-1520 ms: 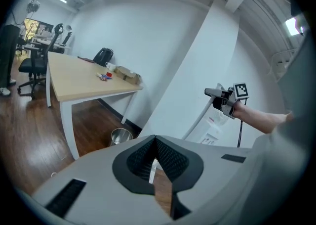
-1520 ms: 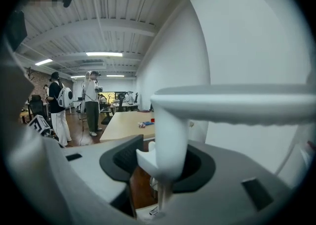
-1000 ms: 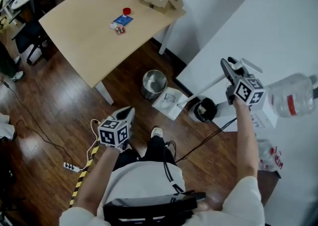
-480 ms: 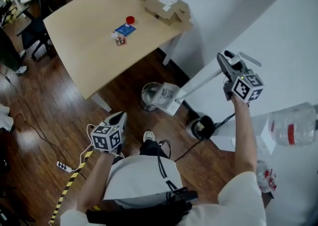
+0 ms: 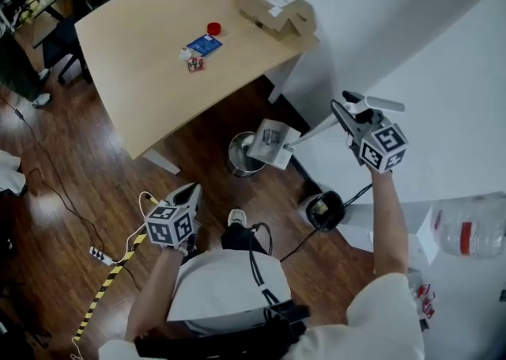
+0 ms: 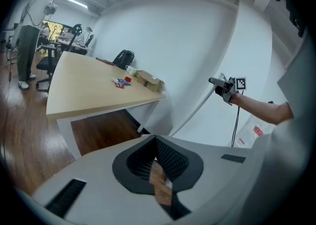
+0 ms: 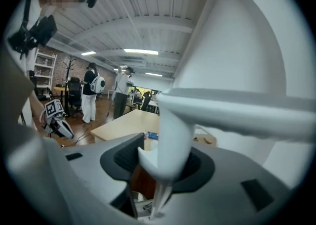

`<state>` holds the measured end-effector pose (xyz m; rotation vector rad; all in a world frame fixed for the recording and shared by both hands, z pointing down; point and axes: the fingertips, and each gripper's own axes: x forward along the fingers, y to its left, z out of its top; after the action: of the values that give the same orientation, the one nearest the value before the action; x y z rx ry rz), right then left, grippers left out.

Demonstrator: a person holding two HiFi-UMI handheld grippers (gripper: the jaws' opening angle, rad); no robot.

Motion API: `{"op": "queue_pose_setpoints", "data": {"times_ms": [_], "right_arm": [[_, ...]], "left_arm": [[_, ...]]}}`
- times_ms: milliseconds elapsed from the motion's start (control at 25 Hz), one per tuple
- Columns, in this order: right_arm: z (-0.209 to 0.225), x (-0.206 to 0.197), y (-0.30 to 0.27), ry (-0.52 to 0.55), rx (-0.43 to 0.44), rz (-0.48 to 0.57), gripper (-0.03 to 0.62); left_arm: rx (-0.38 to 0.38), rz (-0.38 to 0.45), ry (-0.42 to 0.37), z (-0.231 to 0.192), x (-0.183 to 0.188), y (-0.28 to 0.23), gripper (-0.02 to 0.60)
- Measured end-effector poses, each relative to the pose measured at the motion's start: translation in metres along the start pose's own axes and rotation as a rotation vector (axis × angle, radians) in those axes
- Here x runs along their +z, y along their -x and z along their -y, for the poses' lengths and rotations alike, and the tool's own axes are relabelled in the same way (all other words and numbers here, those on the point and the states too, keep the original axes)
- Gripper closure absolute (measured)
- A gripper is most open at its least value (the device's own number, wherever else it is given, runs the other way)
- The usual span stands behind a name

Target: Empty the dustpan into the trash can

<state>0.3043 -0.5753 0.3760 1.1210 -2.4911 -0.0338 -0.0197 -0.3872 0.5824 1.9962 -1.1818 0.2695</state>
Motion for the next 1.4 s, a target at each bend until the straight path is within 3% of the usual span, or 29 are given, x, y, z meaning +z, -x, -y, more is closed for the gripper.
{"op": "queue_pose_setpoints", "data": {"times_ms": [200,840,1200,1400], "right_arm": [[-0.013,-0.023,-0.004,0.068,0.052,-0.033,0.408],[-0.105,-0.006,-0.024,0.341,0.230,-0.170,0.411],[-0.148,-0.005,-0.032,0.409,0.257,-0.182,0.411],[-0.160,-0.002,-0.042,0.428,0.259,-0.197,0.413]], "left_arm": [[0.017,-0.022,0.012,-0.003,-0.014,0.004,0.592],[0.009,-0.005,0.047,-0.013,-0.023,0.019,0.591],[0.007,0.014,0.058,-0.025,-0.022,0.034,0.592],[0.044,-0.040,-0.001,-0.031,-0.023,0.023,0.591]]}}
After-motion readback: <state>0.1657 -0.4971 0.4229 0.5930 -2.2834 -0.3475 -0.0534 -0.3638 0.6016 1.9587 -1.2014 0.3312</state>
